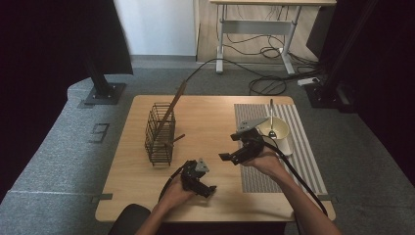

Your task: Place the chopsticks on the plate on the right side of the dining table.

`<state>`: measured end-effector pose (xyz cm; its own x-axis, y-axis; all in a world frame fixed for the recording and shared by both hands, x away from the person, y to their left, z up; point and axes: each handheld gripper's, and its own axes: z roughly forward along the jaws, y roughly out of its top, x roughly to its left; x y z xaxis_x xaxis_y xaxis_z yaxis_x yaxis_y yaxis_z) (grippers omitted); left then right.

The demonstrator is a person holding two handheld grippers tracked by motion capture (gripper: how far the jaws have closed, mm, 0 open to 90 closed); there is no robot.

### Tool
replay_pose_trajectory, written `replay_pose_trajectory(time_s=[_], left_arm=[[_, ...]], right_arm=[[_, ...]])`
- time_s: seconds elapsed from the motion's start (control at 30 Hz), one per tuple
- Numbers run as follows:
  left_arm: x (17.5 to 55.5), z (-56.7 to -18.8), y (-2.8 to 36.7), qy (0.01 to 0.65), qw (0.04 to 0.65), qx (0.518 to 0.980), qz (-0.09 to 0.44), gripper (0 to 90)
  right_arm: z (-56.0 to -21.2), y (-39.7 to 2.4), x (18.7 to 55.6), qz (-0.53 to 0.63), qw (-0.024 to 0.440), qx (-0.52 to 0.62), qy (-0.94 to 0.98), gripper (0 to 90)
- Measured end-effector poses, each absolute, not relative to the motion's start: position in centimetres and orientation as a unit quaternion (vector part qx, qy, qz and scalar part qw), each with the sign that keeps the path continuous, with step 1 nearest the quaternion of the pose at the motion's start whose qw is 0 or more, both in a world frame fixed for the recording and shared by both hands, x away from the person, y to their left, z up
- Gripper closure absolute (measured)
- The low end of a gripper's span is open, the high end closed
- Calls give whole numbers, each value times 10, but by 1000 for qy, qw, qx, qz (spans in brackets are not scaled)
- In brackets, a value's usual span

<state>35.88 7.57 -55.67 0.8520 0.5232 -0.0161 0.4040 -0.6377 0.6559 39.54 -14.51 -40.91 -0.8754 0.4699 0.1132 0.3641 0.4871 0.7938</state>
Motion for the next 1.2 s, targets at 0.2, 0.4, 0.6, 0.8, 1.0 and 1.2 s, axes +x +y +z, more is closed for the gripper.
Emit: replay_pose_trajectory(time_s=[0.2, 0.4, 0.6, 0.8, 1.0, 1.2], left_arm=[[359, -557, 76, 257, 339, 901, 88, 0], [359, -557, 76, 257, 338, 901, 87, 0], [359, -557, 75, 259, 339, 900, 87, 0], [359, -557, 75, 259, 340, 900, 87, 0], [359, -557, 76, 256, 337, 902, 88, 0], [359, -556, 76, 255, 337, 902, 88, 0]], right_arm=[[-398, -128, 402, 453, 57, 232, 859, 108], [-388, -107, 405, 450, 59, 217, 864, 128], [-383, -90, 409, 451, 48, 214, 865, 154], [-377, -73, 411, 453, 41, 207, 866, 196], [-374, -58, 414, 457, 34, 201, 866, 250], [-374, -40, 415, 453, 31, 191, 870, 302]])
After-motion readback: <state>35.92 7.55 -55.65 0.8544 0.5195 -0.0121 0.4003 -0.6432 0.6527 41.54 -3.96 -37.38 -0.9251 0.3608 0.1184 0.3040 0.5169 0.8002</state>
